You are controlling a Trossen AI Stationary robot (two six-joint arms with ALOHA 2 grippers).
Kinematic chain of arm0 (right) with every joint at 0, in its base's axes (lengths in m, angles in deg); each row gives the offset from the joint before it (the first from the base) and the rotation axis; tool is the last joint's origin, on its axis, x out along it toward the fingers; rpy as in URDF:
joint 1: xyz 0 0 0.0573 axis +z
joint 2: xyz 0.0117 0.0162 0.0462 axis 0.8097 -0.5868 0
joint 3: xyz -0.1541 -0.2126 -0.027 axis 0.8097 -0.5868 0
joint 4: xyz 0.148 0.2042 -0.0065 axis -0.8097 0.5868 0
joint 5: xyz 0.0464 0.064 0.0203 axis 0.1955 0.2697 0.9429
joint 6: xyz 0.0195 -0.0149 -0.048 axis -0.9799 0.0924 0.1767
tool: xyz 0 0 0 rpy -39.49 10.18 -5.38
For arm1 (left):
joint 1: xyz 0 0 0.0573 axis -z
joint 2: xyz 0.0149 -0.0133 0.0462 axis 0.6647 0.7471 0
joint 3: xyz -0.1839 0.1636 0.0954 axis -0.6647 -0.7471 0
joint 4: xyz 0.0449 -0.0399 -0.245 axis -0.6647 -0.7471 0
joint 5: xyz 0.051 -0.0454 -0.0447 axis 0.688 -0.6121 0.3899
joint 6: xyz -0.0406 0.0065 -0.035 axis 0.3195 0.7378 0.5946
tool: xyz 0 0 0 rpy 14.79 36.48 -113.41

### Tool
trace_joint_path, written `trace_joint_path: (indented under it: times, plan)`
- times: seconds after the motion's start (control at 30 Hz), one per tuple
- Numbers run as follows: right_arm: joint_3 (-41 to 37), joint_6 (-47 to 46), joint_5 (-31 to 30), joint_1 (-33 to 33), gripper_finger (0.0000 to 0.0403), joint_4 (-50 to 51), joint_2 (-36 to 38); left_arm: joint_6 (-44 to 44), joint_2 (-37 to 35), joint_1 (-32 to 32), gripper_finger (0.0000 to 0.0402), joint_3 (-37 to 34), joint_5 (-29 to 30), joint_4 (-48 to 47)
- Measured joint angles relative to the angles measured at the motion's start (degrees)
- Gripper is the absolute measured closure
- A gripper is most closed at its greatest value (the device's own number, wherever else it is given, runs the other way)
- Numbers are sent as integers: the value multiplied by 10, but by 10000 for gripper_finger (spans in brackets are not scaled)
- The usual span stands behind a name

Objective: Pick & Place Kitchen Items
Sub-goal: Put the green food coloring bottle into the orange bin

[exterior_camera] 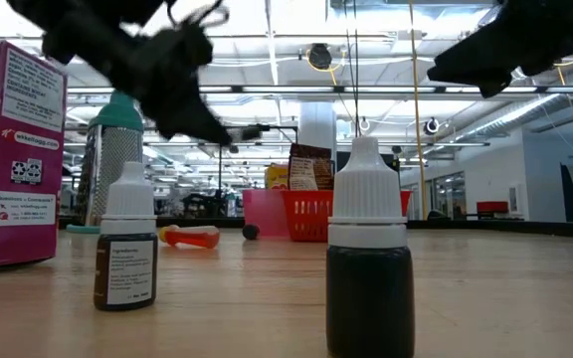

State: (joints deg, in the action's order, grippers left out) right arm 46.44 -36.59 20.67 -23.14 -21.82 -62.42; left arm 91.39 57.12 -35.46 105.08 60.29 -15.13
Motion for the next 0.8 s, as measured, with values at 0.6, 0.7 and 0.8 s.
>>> trace_joint_path:
  times: [0.6,0.7,0.8]
  plan:
    - [0,130,111,-102,260,-196,-27,-129,13,9,374,123,31,46]
    - [0,130,146,-121,255,-215,-30,-129,13,9,372,123,31,57]
    - [0,135,154,-136,251,-230,-38,-129,13,9,366,123,31,68]
